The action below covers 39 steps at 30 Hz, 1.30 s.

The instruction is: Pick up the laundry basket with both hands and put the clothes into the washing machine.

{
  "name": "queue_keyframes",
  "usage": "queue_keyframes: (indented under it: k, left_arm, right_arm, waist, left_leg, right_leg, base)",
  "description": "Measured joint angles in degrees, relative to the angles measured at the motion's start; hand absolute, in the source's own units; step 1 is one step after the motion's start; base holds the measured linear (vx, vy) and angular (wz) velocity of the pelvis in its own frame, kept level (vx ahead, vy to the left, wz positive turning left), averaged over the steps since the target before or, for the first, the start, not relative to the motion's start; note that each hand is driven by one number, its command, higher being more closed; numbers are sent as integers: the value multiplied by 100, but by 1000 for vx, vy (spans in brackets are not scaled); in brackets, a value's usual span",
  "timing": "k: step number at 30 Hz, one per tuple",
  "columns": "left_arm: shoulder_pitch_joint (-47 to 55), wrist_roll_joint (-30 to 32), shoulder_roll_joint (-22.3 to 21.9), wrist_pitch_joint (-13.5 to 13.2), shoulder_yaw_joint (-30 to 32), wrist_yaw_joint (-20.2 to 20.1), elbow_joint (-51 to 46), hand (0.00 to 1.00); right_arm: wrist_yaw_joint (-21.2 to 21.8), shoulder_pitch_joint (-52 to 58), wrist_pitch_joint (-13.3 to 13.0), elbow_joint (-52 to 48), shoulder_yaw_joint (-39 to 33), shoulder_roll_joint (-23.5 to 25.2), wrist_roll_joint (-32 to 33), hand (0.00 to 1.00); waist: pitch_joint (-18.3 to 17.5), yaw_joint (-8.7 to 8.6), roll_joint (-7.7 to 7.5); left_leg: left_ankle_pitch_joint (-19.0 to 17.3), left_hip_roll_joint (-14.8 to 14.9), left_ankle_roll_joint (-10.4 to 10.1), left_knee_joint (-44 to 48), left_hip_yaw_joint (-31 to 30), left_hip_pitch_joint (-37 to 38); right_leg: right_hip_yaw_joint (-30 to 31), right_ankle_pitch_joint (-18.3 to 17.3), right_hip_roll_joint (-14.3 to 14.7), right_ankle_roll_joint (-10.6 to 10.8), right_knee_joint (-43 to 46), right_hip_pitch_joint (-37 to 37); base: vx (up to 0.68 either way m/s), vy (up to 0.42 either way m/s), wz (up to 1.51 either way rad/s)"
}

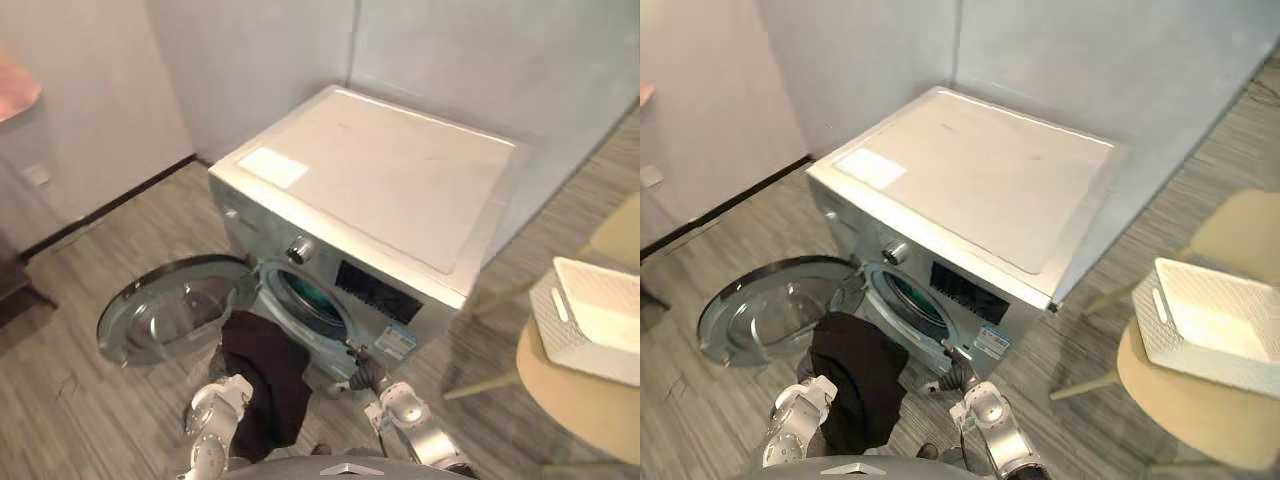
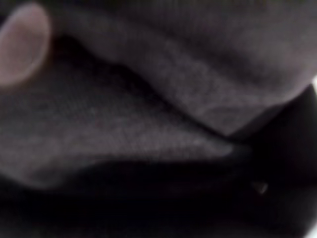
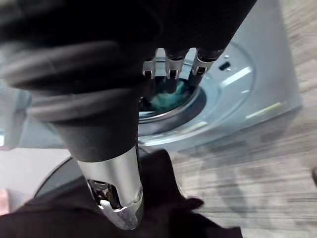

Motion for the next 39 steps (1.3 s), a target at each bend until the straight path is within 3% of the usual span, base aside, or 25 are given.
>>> queue_keyframes:
  k: [1, 2, 4, 5, 6, 7, 8, 9, 12, 14, 17, 19, 22, 24, 27, 33, 36, 37, 39]
  left_arm:
    - [46, -49, -7, 0, -104, 1, 2, 100]
    - [-15, -99, -66, -12, -222, 0, 9, 100]
    - [-431, -152, -229, -64, -330, 3, 85, 100]
    - [-879, -295, -393, -200, -314, 87, 184, 100]
    - [-1144, -354, -407, -245, -325, 129, 253, 100]
    - [-1827, -396, -391, -302, -52, 237, 443, 100]
    - [-2183, -440, -397, -357, 102, 325, 537, 100]
    - [-2843, -449, -399, -493, 438, 480, 717, 100]
    - [-3923, -481, -444, -855, 1176, 918, 869, 100]
    - [-4520, -484, -642, -1176, 1902, 1223, 758, 100]
    - [-4892, -484, -724, -1367, 2285, 1411, 636, 100]
    - [-5442, -493, -647, -1443, 2697, 1588, 552, 100]
    - [-6122, -628, -393, -1529, 2977, 1765, 442, 100]
    - [-6590, -826, -56, -1547, 3087, 1861, 449, 100]
    - [-7119, -1173, 316, -1695, 3196, 1882, 470, 100]
    - [-8270, -1674, 503, -2086, 3146, 2099, 531, 100]
    - [-9321, -1640, 1133, -2020, 2662, 2195, 889, 100]
    - [-9615, -1540, 1520, -1983, 2315, 1952, 1067, 100]
    - [-9637, -1536, 1816, -1960, 1966, 1933, 1071, 100]
  right_arm:
    - [-7, -190, -6, 314, 247, -4, -18, 0]
    - [-33, -429, -11, 528, 465, -30, -10, 0]
    - [-240, -942, -6, 692, 701, -74, 2, 0]
    - [-409, -1407, -12, 776, 869, -74, 2, 0]
    - [-492, -1614, -12, 809, 920, -61, 1, 0]
    - [-668, -2119, -12, 988, 991, 148, -14, 0]
    - [-728, -2297, -11, 1028, 1001, 251, -14, 0]
    - [-890, -2499, -14, 1022, 1017, 456, -51, 0]
    - [-1211, -2621, -125, 936, 1031, 892, -88, 0]
    - [-1412, -2371, -211, 455, 1030, 1042, 53, 0]
    - [-1573, -2142, -372, -31, 970, 992, 367, 0]
    - [-1594, -1843, -499, -585, 717, 972, 785, 0]
    - [-1594, -1521, -767, -1178, 511, 870, 1305, 0]
    - [-1587, -1466, -897, -1319, 430, 840, 1555, 0]
    - [-1585, -1338, -1043, -1649, 330, 854, 1837, 0]
    - [-1579, -1266, -1200, -1937, 158, 839, 2180, 0]
    - [-1558, -1188, -1267, -1957, -33, 792, 2251, 0]
    - [-1543, -1153, -1281, -1956, -103, 793, 2336, 0]
    - [-1497, -1050, -1307, -1984, -199, 788, 2393, 0]
  waist:
    - [133, 18, 5]
    - [323, -33, 214]
    - [807, -124, 520]
    - [1120, -162, 801]
    - [1238, -166, 899]
    - [1510, -110, 692]
    - [1597, -46, 559]
    - [1806, -14, 321]
    - [2242, -39, 42]
    - [2272, -56, -4]
    - [2306, -177, -55]
    - [2425, -277, -222]
    - [2514, -408, -377]
    - [2584, -425, -454]
    - [2619, -461, -450]
    - [2632, -483, -474]
    - [2628, -504, -490]
    - [2612, -549, -521]
    - [2587, -605, -561]
  left_leg:
    - [110, -330, -259, -1279, -560, -31]
    - [330, -552, -569, -2399, -1073, -46]
    - [1034, -612, -646, -3481, -1067, -210]
    - [1651, -617, -711, -3949, -776, -343]
    - [1851, -590, -727, -4170, -619, -394]
    - [2231, -772, -609, -4503, -89, -588]
    - [2364, -890, -419, -4663, 156, -668]
    - [2450, -1066, -288, -4789, 469, -840]
    - [2255, -1108, 14, -4306, 710, -1139]
    - [1728, -757, 67, -3307, 850, -1718]
    - [1377, -520, 81, -2635, 859, -2195]
    - [961, -215, 94, -1862, 858, -2767]
    - [693, 9, 110, -1212, 818, -3578]
    - [669, 114, 155, -977, 806, -3968]
    - [660, 214, 197, -719, 660, -4406]
    - [643, 274, 195, -600, 702, -4806]
    - [641, 406, 196, -615, 832, -4811]
    - [641, 456, 196, -624, 859, -4829]
    - [639, 503, 194, -633, 868, -4850]
  right_leg:
    - [419, 135, -32, 115, -98, -114]
    - [762, 261, -47, 261, -169, -268]
    - [1345, 429, -97, 469, -24, -835]
    - [1759, 510, -85, 623, 126, -1366]
    - [1914, 515, -51, 714, 207, -1682]
    - [1994, 607, -339, 778, 411, -2327]
    - [1891, 757, -543, 864, 393, -2588]
    - [1755, 1011, -867, 1032, 245, -2897]
    - [1717, 1146, -1077, 1129, 264, -3094]
    - [1655, 1049, -1059, 1179, 923, -3653]
    - [1633, 816, -1070, 1175, 1481, -4156]
    - [1625, 462, -1074, 1158, 2136, -4739]
    - [1641, 215, -1118, 1093, 2860, -5615]
    - [1672, 214, -1120, 1090, 3088, -6022]
    - [1580, 197, -1122, 1075, 3302, -6359]
    - [1564, 197, -1162, 1048, 3434, -6766]
    - [1548, 254, -1089, 1023, 3299, -6775]
    - [1541, 307, -1042, 1013, 3193, -6773]
    - [1530, 366, -992, 1004, 3077, -6759]
  base:
    - [160, 321, -205]
    - [100, 298, -201]
    - [33, 404, -185]
    - [-6, 470, -182]
    - [-70, 465, -190]
    - [-87, 337, -137]
    - [-114, 353, -131]
    - [-81, 304, -69]
    - [-30, 245, -25]
    - [-18, 135, -34]
    - [-33, 22, -24]
    - [-70, -15, -21]
    - [-90, -25, -1]
    - [-21, -9, -1]
    - [19, -3, 3]
    - [18, 4, 3]
    - [5, 6, -11]
    - [5, 9, -19]
    - [-2, 25, -18]
